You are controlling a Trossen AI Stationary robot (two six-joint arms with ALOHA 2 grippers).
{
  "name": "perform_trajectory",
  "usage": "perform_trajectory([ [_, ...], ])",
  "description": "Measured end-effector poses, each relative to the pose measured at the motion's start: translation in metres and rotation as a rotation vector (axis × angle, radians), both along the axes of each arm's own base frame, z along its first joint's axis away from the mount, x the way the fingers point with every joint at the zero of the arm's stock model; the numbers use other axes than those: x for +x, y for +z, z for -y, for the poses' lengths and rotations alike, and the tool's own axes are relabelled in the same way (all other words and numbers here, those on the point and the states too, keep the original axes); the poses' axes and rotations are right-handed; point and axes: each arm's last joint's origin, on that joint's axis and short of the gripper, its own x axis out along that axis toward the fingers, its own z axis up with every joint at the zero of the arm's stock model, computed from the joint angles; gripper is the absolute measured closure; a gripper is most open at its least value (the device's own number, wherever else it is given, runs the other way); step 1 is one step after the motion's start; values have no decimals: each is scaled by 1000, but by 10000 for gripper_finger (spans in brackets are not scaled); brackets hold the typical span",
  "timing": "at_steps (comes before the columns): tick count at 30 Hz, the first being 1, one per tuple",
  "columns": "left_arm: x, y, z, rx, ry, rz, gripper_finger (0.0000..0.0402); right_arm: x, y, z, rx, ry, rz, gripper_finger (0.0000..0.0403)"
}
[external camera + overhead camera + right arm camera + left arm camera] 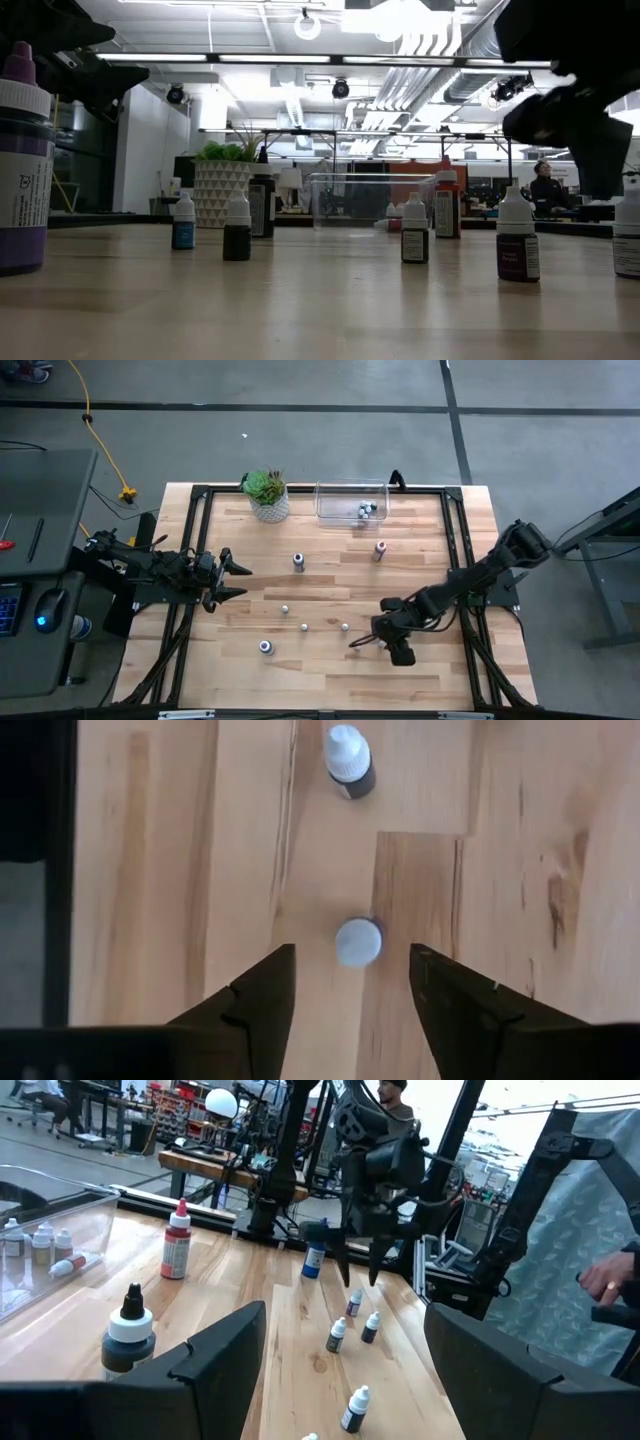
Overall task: Pick & Place food coloring
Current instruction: Put the right small purple food coloring bottle into the bin
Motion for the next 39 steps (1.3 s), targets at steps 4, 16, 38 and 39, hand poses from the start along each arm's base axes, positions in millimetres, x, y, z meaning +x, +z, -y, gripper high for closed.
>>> perform_trajectory([
  [4, 0, 0, 0, 0, 0, 0, 130, 4, -9, -2, -1, 4, -12, 211],
  [16, 0, 0, 0, 0, 0, 0, 130, 8, -17, -4, -8, -5, -16, 210],
  [38, 0, 0, 0, 0, 0, 0, 130, 7, -18, -4, -11, -5, -27, 254],
  [39, 0, 0, 0, 0, 0, 0, 130, 7, -18, -4, -5, -3, -30, 264],
])
